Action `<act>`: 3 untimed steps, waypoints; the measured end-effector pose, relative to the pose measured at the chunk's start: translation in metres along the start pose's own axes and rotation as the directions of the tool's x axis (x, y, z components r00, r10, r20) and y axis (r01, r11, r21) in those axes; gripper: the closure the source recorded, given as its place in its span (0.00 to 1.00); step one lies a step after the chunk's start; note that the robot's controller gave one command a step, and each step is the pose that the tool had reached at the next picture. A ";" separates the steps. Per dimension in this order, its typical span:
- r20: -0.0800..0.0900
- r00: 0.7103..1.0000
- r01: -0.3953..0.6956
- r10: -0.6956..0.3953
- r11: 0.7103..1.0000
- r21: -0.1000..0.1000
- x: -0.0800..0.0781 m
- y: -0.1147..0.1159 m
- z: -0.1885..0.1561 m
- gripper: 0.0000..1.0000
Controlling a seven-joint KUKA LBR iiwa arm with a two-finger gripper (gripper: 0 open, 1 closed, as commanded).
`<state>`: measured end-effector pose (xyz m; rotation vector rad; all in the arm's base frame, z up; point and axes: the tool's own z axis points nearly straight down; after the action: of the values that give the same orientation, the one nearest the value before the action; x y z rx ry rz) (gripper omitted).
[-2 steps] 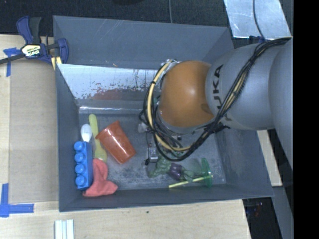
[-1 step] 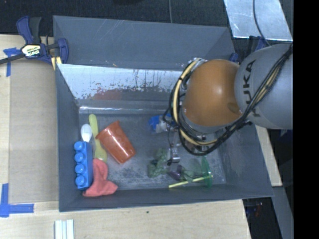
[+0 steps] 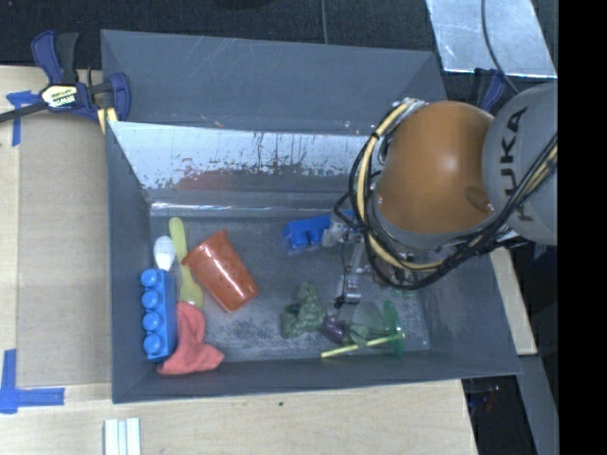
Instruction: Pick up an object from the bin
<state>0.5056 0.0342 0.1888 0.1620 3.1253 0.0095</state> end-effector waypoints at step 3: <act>0.012 0.985 0.171 -0.171 0.985 -0.001 -0.099 -0.024 0.052 0.00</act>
Offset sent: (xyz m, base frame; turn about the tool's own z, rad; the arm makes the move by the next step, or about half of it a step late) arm 0.0913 -0.0511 -0.0384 -0.0227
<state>0.6020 -0.0001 0.1374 -0.1068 3.1149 0.0093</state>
